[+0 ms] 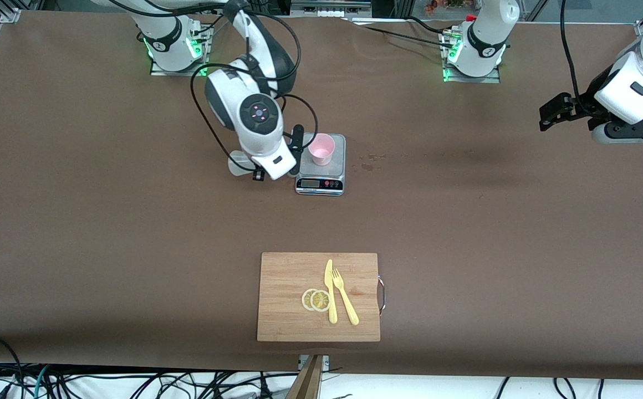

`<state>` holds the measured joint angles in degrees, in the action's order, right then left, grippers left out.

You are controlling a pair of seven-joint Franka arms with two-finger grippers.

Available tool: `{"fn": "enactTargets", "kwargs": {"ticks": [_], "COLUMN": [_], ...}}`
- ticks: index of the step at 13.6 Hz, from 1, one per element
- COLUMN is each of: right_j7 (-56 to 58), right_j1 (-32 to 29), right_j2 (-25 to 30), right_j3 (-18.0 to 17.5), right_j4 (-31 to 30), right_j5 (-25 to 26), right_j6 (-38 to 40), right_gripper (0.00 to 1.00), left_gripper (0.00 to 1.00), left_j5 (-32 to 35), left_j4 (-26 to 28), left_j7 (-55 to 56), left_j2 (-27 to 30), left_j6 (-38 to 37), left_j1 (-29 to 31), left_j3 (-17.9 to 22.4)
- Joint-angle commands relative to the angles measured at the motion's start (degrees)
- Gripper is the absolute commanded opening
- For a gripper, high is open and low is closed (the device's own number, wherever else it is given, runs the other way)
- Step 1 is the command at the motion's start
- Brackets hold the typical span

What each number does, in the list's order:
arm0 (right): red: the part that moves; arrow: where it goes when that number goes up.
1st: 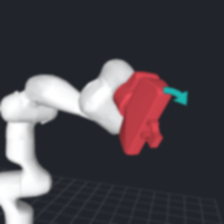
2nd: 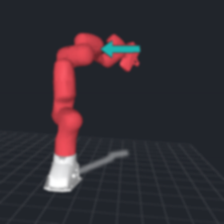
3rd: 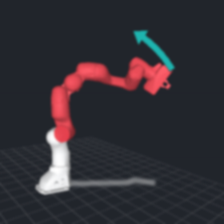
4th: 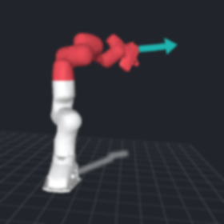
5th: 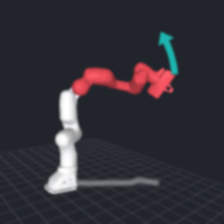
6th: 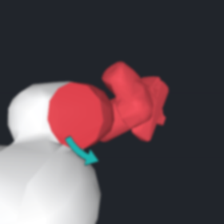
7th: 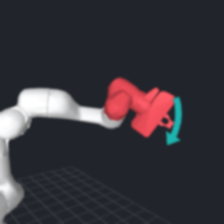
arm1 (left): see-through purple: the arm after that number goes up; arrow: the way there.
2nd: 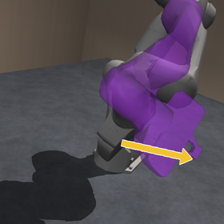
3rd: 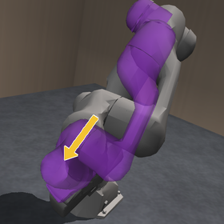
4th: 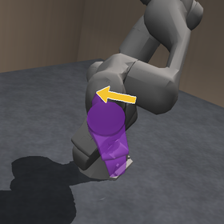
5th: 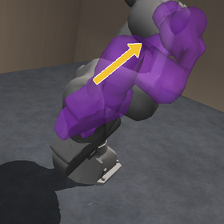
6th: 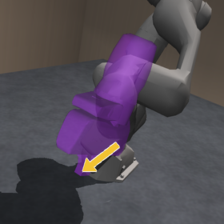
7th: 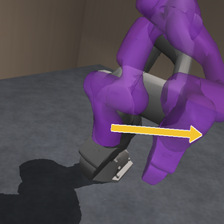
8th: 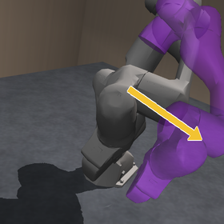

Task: Add sauce to pink cup with both arms

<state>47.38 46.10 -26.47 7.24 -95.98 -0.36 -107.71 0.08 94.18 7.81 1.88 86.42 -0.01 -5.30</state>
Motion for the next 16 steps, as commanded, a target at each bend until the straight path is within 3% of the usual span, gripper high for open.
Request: {"fn": "enactTargets", "kwargs": {"ticks": [1, 6, 12, 16], "right_j7": [-2.73, -2.73, -2.74, -2.91], "right_j1": [0.22, 0.04, 0.31, 0.75], "right_j2": [0.80, 0.80, -0.42, -4.11], "right_j3": [-2.40, -4.52, -4.52, -4.96], "right_j4": [1.67, 1.67, 1.67, 5.88], "right_j5": [3.17, 5.11, 7.03, 8.45], "right_j6": [5.30, 8.65, 10.31, 13.48], "right_gripper": [0.12, 0.13, 0.13, 0.13], "left_gripper": [1.00, 1.00, 1.00, 1.00], "left_j5": [-0.52, -0.52, -0.52, -0.52], "left_j4": [0.04, 0.04, 0.04, 0.04], "left_j7": [-0.69, -0.69, -0.78, -0.78], "left_j2": [0.32, 0.32, 0.32, 0.32], "left_j6": [-0.02, -0.02, -0.02, -0.02], "left_j1": [0.18, 0.18, 0.18, 0.18], "left_j3": [-0.06, -0.06, -0.06, -0.06]}}
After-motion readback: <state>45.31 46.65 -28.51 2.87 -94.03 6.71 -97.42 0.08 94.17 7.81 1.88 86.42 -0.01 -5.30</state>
